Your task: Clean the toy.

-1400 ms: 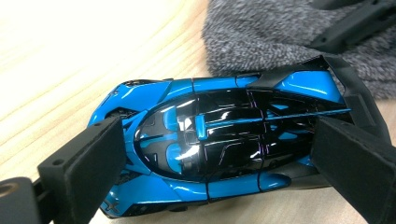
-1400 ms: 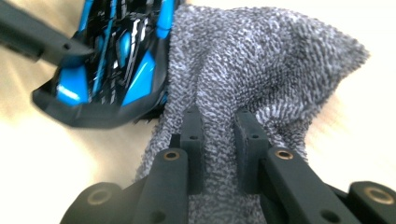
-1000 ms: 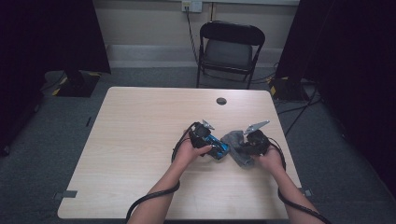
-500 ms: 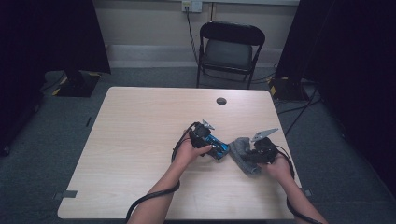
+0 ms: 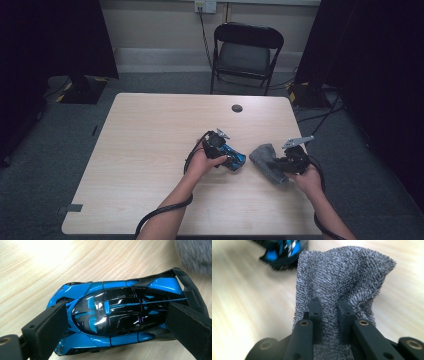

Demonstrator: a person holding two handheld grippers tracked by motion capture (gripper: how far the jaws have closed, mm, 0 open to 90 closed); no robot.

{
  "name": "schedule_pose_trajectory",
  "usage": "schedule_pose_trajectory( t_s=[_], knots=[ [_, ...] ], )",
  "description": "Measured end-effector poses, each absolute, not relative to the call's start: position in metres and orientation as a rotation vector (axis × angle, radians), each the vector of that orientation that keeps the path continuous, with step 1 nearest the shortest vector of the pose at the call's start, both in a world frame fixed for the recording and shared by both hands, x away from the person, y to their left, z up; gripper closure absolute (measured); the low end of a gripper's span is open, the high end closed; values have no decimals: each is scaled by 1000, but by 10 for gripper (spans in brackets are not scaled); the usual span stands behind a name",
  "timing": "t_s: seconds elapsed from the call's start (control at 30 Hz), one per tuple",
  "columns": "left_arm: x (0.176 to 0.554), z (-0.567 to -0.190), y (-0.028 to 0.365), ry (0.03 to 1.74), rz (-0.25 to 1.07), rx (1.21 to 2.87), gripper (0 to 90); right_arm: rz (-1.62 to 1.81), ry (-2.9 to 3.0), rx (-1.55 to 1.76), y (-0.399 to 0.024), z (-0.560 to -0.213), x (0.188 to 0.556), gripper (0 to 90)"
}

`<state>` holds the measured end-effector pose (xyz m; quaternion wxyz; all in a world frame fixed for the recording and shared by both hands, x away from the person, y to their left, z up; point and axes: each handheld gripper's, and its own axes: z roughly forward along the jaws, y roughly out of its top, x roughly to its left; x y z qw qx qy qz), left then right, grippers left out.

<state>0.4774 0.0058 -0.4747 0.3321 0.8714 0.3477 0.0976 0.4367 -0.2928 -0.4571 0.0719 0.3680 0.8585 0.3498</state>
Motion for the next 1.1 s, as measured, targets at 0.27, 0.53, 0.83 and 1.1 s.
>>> schedule_pose_trajectory(
  t_s=[0.27, 0.53, 0.83, 1.1],
  knots=[
    [477, -475, 6, 906, 258, 2271, 39, 1065, 2520, 1163, -278, -448, 469, 772],
    [477, -475, 6, 904, 257, 2269, 39, 1061, 2506, 1164, -249, -444, 500, 771],
    [477, -475, 6, 906, 259, 2273, 39, 1030, 2523, 1139, -221, -446, 521, 769],
    [477, -475, 6, 907, 257, 2274, 38, 964, 2544, 1134, -200, -453, 538, 768]
  ],
)
